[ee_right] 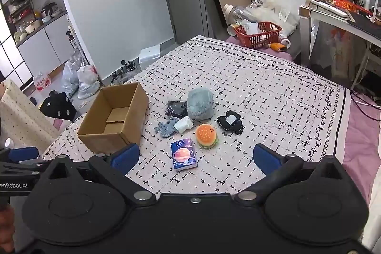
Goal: Organize soft objects
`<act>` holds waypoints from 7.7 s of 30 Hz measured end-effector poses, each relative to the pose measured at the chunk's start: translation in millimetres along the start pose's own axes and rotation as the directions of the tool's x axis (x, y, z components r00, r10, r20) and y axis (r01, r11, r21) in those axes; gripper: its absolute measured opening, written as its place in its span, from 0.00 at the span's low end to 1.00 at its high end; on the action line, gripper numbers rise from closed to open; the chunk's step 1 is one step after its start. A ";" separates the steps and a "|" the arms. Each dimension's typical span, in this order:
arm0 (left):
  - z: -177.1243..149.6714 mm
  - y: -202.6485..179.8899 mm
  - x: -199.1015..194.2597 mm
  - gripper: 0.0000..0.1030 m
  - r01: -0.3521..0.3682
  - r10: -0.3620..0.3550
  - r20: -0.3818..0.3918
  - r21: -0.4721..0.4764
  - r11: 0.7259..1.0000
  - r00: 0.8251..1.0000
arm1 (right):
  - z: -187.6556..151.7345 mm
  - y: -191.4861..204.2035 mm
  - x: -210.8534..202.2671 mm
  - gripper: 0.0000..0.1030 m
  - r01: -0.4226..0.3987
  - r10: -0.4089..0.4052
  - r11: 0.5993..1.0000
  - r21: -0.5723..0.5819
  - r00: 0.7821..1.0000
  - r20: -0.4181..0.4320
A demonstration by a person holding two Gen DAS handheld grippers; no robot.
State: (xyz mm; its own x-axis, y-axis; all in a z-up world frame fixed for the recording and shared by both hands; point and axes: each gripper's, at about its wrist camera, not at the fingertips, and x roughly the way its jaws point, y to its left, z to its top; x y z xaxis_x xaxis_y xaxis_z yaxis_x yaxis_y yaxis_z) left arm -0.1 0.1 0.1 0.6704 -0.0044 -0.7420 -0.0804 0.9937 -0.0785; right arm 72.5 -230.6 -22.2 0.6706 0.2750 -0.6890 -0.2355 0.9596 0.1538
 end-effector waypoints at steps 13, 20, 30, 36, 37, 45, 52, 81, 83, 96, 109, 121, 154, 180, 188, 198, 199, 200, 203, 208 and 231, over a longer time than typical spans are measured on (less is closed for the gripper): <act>1.9 -3.9 -6.3 1.00 0.014 -0.014 0.015 0.000 1.000 1.000 | -3.9 -3.1 -13.8 1.00 0.006 -0.006 1.000 -0.018 1.000 0.024; 2.3 -3.8 -9.3 1.00 0.012 -0.012 0.022 0.001 1.000 1.000 | -3.0 -1.7 -16.1 1.00 0.007 -0.006 1.000 -0.022 1.000 0.029; 3.0 -5.1 -11.9 1.00 0.012 -0.012 0.024 0.006 1.000 1.000 | -3.1 -1.5 -17.7 1.00 0.007 -0.006 1.000 -0.026 0.999 0.036; 3.0 -6.4 -13.1 1.00 0.012 -0.013 0.024 0.007 1.000 1.000 | -3.1 -1.4 -17.6 1.00 0.007 -0.006 1.000 -0.027 0.999 0.036; 2.5 -6.4 -12.4 1.00 0.012 -0.012 0.025 0.007 1.000 1.000 | -3.2 -1.5 -17.6 1.00 0.007 -0.006 1.000 -0.027 0.999 0.037; 2.1 -8.2 -13.7 1.00 0.012 -0.013 0.023 0.010 1.000 1.000 | -3.4 -0.8 -18.5 1.00 0.010 -0.009 1.000 -0.028 0.999 0.037; 1.5 -8.7 -14.3 1.00 0.013 -0.013 0.022 0.010 1.000 1.000 | -3.2 -0.9 -18.7 1.00 0.010 -0.009 1.000 -0.026 0.999 0.036; 2.2 -9.0 -8.9 1.00 0.017 -0.018 0.013 0.007 1.000 1.000 | -3.1 0.6 -12.0 1.00 0.004 -0.003 1.000 -0.030 1.000 0.028; 3.0 -10.0 -5.9 1.00 0.020 -0.020 0.010 0.002 1.000 1.000 | -2.5 -0.8 -9.7 1.00 0.006 -0.006 1.000 -0.031 1.000 0.024; 7.7 -29.1 27.4 0.99 0.024 -0.024 0.010 -0.010 1.000 1.000 | 7.2 -19.6 10.2 1.00 0.015 -0.015 1.000 -0.001 1.000 0.020; 13.6 -34.4 70.3 0.97 0.036 -0.036 -0.008 -0.067 0.997 0.999 | 26.9 -39.1 64.2 0.99 -0.002 0.004 0.999 0.037 0.998 -0.057; 24.1 -41.4 117.4 0.88 0.030 -0.036 -0.042 -0.128 0.991 0.998 | 42.4 -54.1 120.4 0.83 -0.056 0.076 0.991 0.122 0.983 -0.167; 3.4 -69.3 258.2 0.72 0.031 -0.097 -0.308 -0.215 0.976 0.946 | 30.9 -71.8 243.4 0.57 -0.051 0.162 0.960 0.275 0.902 -0.400; 13.7 -56.7 262.0 0.48 0.025 -0.116 -0.290 -0.302 0.953 0.950 | 18.9 -57.3 285.6 0.30 -0.012 0.115 0.978 0.209 0.866 -0.487; 25.3 -49.4 226.5 0.48 0.045 -0.115 -0.222 -0.298 0.954 0.968 | 26.4 -55.1 256.4 0.28 -0.067 0.153 0.973 0.223 0.904 -0.398; 38.4 -30.6 169.7 0.48 0.067 -0.101 -0.100 -0.298 0.952 0.990 | 35.8 -47.1 218.3 0.28 -0.143 0.219 0.957 0.254 0.927 -0.304; 38.7 -28.7 165.7 0.48 0.069 -0.102 -0.095 -0.299 0.952 0.990 | 36.3 -45.8 215.3 0.28 -0.146 0.222 0.956 0.256 0.928 -0.299; 39.4 -26.6 161.7 0.48 0.071 -0.102 -0.089 -0.299 0.952 0.991 | 36.7 -44.8 212.0 0.28 -0.154 0.231 0.952 0.264 0.928 -0.293; 41.1 -19.3 149.5 0.48 0.077 -0.101 -0.066 -0.297 0.952 0.993 | 38.9 -37.5 199.3 0.28 -0.170 0.239 0.951 0.256 0.933 -0.268; 42.1 -3.5 135.1 0.48 0.078 -0.095 -0.040 -0.305 0.949 0.995 | 45.1 -22.5 183.9 0.28 -0.192 0.248 0.951 0.244 0.942 -0.225; 46.1 83.2 117.1 0.48 0.054 -0.053 0.013 -0.364 0.930 0.998 | 74.6 79.5 176.2 0.28 -0.300 0.325 0.939 0.167 0.933 -0.151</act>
State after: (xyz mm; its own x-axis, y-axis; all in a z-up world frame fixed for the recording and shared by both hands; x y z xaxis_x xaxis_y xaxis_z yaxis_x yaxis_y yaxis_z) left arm 105.7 87.5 -62.6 0.6833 -0.0558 -0.7280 -0.3067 0.8829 -0.3556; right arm 224.4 -101.4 -78.5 0.4430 0.5599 -0.7002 -0.3052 0.8286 0.4694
